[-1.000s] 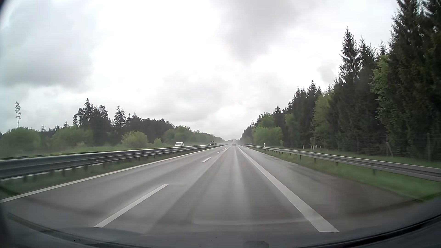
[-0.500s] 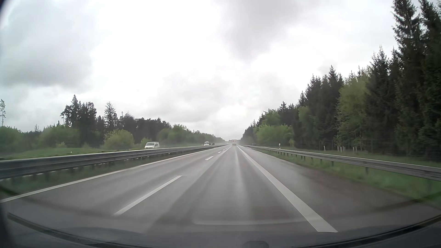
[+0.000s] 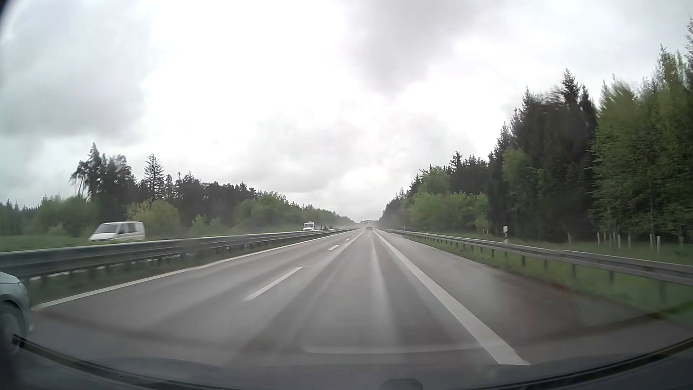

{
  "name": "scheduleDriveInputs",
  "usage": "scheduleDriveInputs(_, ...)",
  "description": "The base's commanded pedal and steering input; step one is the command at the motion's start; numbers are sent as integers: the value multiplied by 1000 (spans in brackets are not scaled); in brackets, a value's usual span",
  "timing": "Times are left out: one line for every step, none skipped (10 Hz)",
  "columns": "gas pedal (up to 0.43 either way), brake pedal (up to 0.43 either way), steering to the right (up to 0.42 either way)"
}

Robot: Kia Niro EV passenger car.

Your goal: Follow the waypoints while adhering to traffic rules and regulations

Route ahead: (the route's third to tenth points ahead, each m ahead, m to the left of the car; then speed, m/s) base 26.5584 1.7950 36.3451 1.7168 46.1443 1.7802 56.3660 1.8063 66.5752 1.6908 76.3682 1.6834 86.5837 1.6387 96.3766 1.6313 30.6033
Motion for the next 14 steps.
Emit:
scheduleDriveInputs(280, 0, -2)
scheduleDriveInputs(280, 0, -2)
scheduleDriveInputs(280, 0, -2)
scheduleDriveInputs(280, 0, -2)
scheduleDriveInputs(280, 0, -2)
scheduleDriveInputs(280, 0, -2)
scheduleDriveInputs(280, 0, -1)
scheduleDriveInputs(280, 0, -1)
scheduleDriveInputs(280, 0, -1)
scheduleDriveInputs(280, 0, -1)
scheduleDriveInputs(280, 0, -1)
scheduleDriveInputs(280, 0, -1)
scheduleDriveInputs(280, 0, 0)
scheduleDriveInputs(280, 0, 0)
